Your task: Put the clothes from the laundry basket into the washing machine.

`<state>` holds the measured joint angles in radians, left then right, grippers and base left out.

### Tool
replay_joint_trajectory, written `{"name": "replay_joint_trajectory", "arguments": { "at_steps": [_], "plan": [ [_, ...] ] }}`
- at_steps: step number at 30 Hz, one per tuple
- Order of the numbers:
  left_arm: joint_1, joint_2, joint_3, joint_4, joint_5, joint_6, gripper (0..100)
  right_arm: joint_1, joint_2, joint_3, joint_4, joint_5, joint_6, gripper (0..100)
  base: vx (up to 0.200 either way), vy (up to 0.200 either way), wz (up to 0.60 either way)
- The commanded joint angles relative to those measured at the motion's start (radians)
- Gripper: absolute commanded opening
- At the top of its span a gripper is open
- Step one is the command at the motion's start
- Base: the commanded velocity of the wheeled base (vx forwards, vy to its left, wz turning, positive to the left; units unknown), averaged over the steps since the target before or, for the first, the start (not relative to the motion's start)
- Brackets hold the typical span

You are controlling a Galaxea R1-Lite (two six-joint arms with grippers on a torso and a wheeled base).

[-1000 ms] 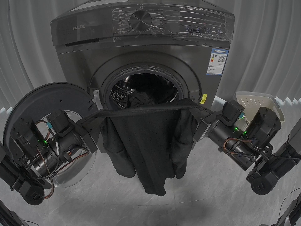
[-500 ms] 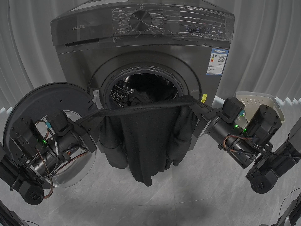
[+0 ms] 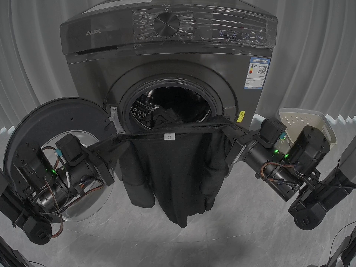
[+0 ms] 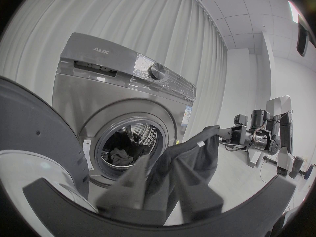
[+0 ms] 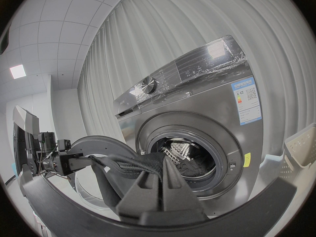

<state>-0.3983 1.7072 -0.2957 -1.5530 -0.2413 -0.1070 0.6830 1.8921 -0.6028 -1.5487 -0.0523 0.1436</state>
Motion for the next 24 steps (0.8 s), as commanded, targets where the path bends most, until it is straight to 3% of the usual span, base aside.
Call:
{"name": "replay_joint_trajectory", "arguments": {
  "at_steps": [1, 11, 15, 17, 20, 24],
  "plan": [
    [-0.030, 0.008, 0.081, -0.001, -0.006, 0.001, 100, 0.000, 0.024, -0.032, 0.006, 0.002, -0.001, 0, 0.000, 0.000, 0.00],
    [-0.053, 0.009, 0.162, -0.001, -0.035, 0.009, 100, 0.000, 0.101, -0.141, 0.021, -0.001, -0.002, 0, 0.000, 0.000, 0.00],
    [-0.050, 0.008, 0.228, -0.001, -0.139, 0.017, 100, -0.008, 0.113, -0.193, 0.042, -0.037, -0.001, 0, 0.000, 0.000, 0.00],
    [-0.043, 0.011, 0.241, -0.001, -0.191, 0.040, 100, -0.006, 0.113, -0.206, 0.041, -0.040, -0.001, 0, 0.000, 0.000, 0.00],
    [-0.040, 0.028, 0.214, -0.001, -0.194, 0.061, 100, 0.003, 0.113, -0.206, 0.039, -0.040, -0.001, 0, 0.000, 0.000, 0.00],
    [-0.040, 0.088, 0.144, -0.001, -0.147, 0.069, 100, 0.038, 0.113, -0.206, 0.042, -0.041, -0.001, 0, 0.000, 0.000, 0.00]
  ]
}}
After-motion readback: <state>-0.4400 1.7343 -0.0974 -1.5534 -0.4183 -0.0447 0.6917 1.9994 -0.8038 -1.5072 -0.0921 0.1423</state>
